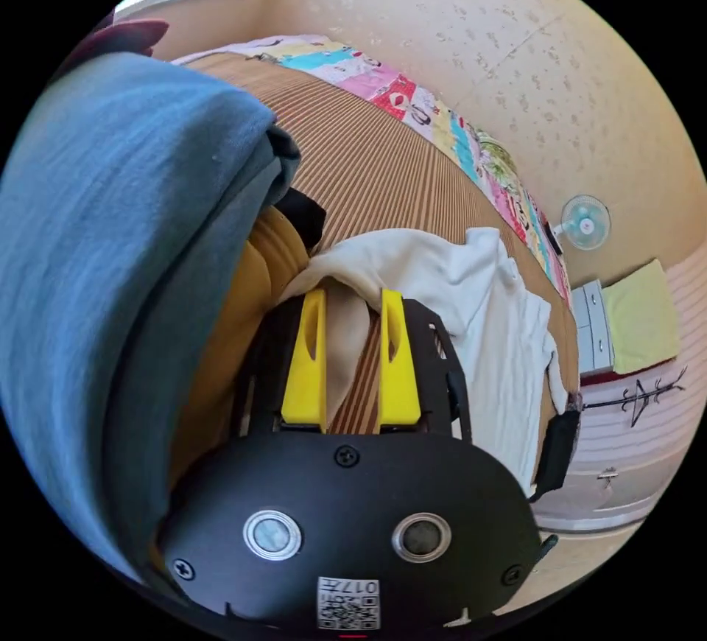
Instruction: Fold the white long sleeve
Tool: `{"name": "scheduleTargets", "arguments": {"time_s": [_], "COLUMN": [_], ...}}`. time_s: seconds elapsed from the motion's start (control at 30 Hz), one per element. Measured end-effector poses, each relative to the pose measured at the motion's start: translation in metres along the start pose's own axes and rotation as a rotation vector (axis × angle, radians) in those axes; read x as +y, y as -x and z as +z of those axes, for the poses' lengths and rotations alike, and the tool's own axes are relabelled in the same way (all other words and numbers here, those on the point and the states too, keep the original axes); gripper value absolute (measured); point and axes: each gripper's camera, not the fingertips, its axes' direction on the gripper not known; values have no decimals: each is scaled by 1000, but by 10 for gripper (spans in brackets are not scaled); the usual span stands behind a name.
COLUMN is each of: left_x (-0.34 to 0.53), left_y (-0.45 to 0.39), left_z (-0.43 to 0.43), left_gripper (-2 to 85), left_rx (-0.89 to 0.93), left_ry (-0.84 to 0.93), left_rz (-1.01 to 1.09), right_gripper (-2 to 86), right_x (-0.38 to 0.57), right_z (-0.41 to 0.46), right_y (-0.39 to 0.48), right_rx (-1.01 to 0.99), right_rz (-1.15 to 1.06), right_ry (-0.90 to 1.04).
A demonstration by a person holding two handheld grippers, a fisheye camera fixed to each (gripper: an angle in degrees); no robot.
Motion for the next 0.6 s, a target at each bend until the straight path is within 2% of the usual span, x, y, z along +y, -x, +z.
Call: {"name": "scheduleTargets", "arguments": {"time_s": [0.1, 0.13, 0.2, 0.23, 0.27, 0.3, 0.37, 0.47, 0.53, 0.6], "left_x": [-6, -1, 7, 14, 29, 44, 147, 254, 272, 270], "left_y": [13, 6, -35, -89, -161, -202, -353, -387, -368, -330], "left_z": [-18, -38, -66, -76, -75, -69, -6, 60, 77, 73], "left_gripper": [76, 72, 68, 66, 66, 65, 53, 35, 32, 34], "left_rx": [123, 150, 158, 155, 146, 131, -43, -169, -146, -51], "left_ry": [-139, -253, -388, -423, -398, -366, -151, -120, -69, -36], "left_rz": [-95, -102, -22, 139, 373, 511, 1106, 1280, 1230, 1109], "right_gripper": [8, 8, 8, 8, 8, 8, 7, 6, 6, 6], "right_x": [-3, -4, -6, -6, -7, -7, -7, -5, 0, 4], "right_z": [-15, -22, -30, -33, -38, -43, -49, -57, -63, -68], "right_y": [-17, -26, -40, -44, -55, -65, -82, -110, -129, -138], "right_rx": [-58, -91, -143, -162, -201, -244, -313, -434, -515, -558], "right_rz": [20, 33, 53, 60, 74, 89, 118, 175, 209, 227], "right_ry": [-2, -2, 0, 2, 3, 6, 9, 11, 4, -3]}}
